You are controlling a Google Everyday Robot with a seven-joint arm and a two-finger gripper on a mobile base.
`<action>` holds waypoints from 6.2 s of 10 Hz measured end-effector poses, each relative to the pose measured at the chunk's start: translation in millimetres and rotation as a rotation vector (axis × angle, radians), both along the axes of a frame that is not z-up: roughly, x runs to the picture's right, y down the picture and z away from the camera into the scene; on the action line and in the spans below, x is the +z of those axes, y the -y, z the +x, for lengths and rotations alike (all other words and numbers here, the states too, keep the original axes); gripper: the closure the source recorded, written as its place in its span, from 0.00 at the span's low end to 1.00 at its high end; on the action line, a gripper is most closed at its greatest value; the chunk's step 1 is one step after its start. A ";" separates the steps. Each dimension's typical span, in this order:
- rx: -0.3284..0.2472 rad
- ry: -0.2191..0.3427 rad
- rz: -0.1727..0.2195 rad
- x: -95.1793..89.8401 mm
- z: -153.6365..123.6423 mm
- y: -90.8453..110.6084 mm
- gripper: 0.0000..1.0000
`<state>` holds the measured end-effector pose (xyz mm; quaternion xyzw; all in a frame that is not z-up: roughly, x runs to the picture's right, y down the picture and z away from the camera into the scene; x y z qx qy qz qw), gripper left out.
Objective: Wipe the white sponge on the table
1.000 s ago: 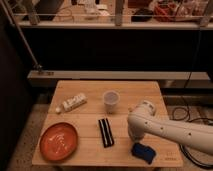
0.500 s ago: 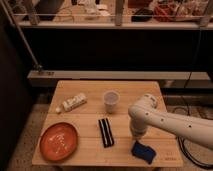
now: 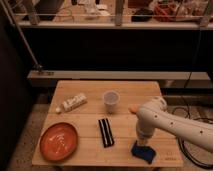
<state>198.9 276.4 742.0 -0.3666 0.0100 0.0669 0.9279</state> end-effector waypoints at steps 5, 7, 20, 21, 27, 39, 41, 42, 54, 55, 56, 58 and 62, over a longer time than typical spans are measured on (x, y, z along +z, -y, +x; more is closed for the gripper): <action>-0.005 0.056 0.046 9.2 23.2 -29.4 0.20; -0.005 0.070 0.068 11.8 31.0 -35.7 0.30; -0.047 0.022 0.169 12.6 42.0 -13.5 1.00; -0.058 -0.006 0.210 9.4 44.5 8.1 1.00; -0.084 -0.040 0.246 33.9 53.3 24.7 1.00; -0.150 0.087 0.156 67.3 0.9 18.1 1.00; -0.150 0.087 0.156 67.1 0.9 18.2 1.00; -0.151 0.087 0.155 66.2 0.6 18.6 1.00; -0.089 -0.051 0.009 -43.1 34.7 -38.2 1.00; -0.089 -0.075 0.025 -40.4 43.9 -28.3 1.00; -0.089 -0.094 0.036 -34.1 52.4 -18.3 1.00; -0.083 -0.118 0.055 -9.0 70.4 3.2 1.00; -0.073 -0.097 0.126 35.9 70.9 38.2 1.00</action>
